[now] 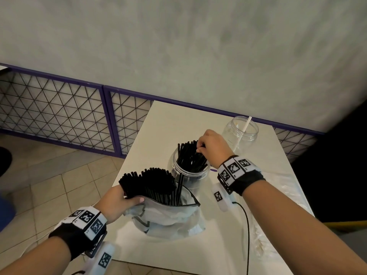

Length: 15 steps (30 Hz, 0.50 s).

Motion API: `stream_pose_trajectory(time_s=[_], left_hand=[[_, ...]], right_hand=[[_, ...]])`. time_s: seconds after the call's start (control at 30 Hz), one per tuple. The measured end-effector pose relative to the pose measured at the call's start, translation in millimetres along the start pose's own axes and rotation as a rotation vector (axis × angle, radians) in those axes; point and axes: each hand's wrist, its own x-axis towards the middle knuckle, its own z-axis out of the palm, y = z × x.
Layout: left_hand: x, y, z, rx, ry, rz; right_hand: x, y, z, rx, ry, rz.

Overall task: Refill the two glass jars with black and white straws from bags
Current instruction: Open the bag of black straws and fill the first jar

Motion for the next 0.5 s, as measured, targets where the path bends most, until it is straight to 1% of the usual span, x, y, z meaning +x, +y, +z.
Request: stream_pose_trajectory(time_s=[0.07, 0.17, 0.2, 0.23, 0.3, 0.37, 0.5], left_hand=[[0, -1, 0, 0.000, -0.001, -0.003], [0, -1, 0, -0.004, 0.008, 0.003], [-1, -1, 0, -0.004, 0.008, 0.004], [-1, 0, 0, -0.005, 0.009, 0.003], [-2, 2, 1, -0.002, 0.012, 0.000], [-2, 1, 1, 0.004, 0.013, 0.004], [-1, 0, 3, 0.000, 0.015, 0.007]], right_hand=[[12, -4, -5, -0.017, 0.023, -0.009], [19, -8, -1, -0.032, -0.040, -0.032], [18, -8, 1, -0.031, -0.040, -0.037], [14, -7, 1, -0.018, -0.007, -0.041], [2, -2, 0, 0.029, 0.118, -0.055], [-11, 8, -2, 0.084, 0.171, -0.025], [-34, 28, 3, 0.122, 0.090, 0.086]])
